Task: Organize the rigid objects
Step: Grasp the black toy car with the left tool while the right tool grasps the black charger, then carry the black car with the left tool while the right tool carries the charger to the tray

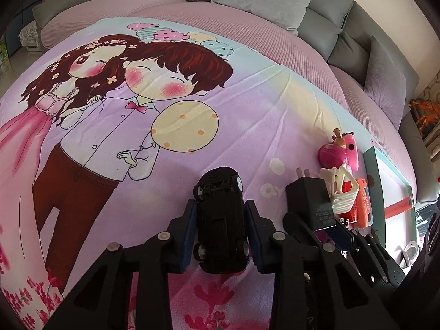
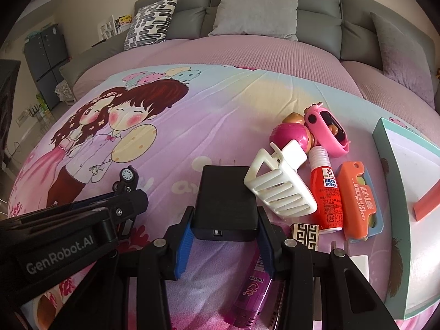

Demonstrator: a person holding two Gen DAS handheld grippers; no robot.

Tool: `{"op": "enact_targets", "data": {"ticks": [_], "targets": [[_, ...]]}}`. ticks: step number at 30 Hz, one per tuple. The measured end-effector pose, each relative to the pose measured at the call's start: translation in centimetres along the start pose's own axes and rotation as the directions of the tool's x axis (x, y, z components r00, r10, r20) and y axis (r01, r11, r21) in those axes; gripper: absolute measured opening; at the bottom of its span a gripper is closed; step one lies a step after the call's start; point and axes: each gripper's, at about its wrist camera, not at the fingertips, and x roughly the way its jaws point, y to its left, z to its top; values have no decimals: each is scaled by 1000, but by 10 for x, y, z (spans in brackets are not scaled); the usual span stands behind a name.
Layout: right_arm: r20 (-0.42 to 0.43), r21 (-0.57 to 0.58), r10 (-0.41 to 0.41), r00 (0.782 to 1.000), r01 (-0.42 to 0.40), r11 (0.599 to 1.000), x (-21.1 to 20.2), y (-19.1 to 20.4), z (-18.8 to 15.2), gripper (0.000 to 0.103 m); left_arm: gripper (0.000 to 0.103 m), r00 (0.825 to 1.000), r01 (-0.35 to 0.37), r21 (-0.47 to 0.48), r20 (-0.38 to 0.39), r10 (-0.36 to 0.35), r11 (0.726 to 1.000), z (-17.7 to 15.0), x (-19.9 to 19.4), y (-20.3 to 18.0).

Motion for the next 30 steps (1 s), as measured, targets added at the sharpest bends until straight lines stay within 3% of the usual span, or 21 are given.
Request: {"op": "enact_targets", "data": {"ticks": [6,16,23,30], "targets": [[23,27,33,999,-33,999,-10,-5,1,45,35,1000,9,5,20,-9,1000,3,-7,-2],[163,79,28,986,-41,996,-57,-20,13,45,35,989,25,38,145,-30,999,11,-54,-12],[241,148,-24,970,-12,989,-88,-47,16,45,35,983,26,67,181,-37,997,10,-69,-22],[250,226,-134,959,77,971,-105,-88,13,45,35,986,20,132,163,-42,991,6,-62,-48]]}}
